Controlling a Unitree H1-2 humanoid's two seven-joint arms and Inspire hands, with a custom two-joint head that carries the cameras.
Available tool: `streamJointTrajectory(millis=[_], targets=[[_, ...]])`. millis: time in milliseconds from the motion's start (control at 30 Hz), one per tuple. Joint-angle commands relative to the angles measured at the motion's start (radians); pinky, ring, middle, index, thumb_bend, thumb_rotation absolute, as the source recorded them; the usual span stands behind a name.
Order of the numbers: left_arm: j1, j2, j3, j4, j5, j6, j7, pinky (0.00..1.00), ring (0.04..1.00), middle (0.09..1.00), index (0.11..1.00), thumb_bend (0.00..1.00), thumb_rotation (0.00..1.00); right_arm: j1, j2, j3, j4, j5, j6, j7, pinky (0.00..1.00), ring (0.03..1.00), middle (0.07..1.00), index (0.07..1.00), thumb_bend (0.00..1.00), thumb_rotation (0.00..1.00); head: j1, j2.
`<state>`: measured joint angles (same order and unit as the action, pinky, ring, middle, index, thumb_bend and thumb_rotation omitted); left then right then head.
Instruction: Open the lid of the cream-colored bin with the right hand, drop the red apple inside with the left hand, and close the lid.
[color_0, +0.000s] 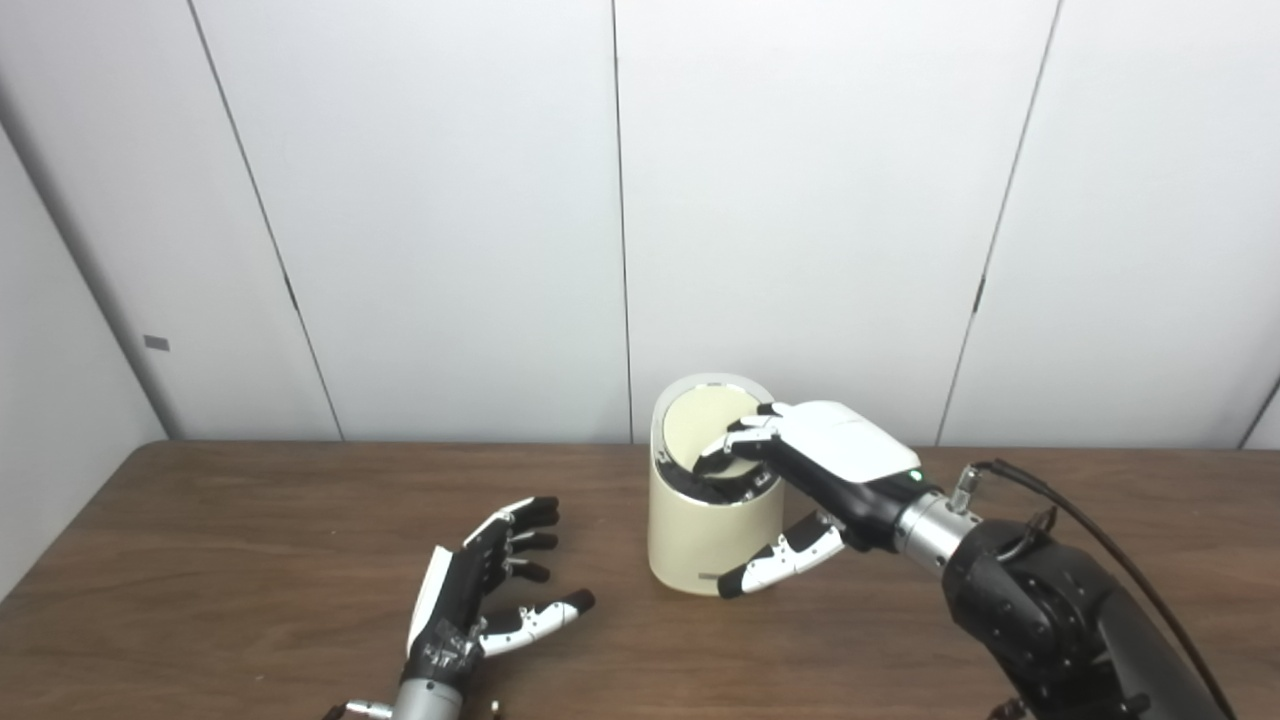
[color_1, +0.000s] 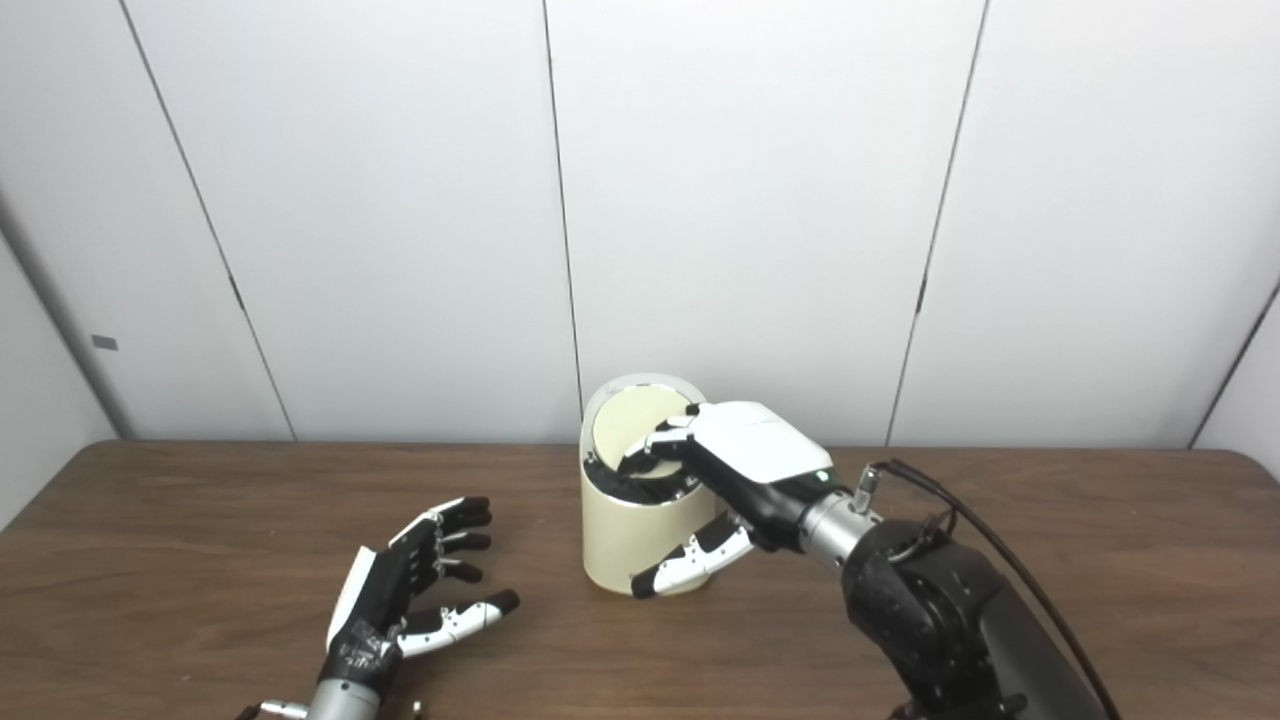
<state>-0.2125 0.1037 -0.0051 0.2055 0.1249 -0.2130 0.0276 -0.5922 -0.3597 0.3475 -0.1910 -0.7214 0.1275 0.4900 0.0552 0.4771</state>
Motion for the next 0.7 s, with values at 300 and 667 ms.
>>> streamJointTrajectory(millis=[300,667], targets=[[0.005,-0.001,-0.003,0.033,0.001,-0.044,0.007,0.60,0.730,0.775,0.790,0.71,0.00,-0.042,-0.005,-0.060,-0.056,0.000,0.033,0.000,0.88,0.885,0.739,0.739,0.68,0.47,0.002,0.000],[0.005,0.001,-0.003,0.033,0.001,-0.049,0.006,0.59,0.720,0.775,0.789,0.71,0.00,-0.032,0.003,-0.077,-0.045,0.007,0.017,-0.035,0.79,0.867,0.735,0.746,0.67,0.46,-0.001,0.001]])
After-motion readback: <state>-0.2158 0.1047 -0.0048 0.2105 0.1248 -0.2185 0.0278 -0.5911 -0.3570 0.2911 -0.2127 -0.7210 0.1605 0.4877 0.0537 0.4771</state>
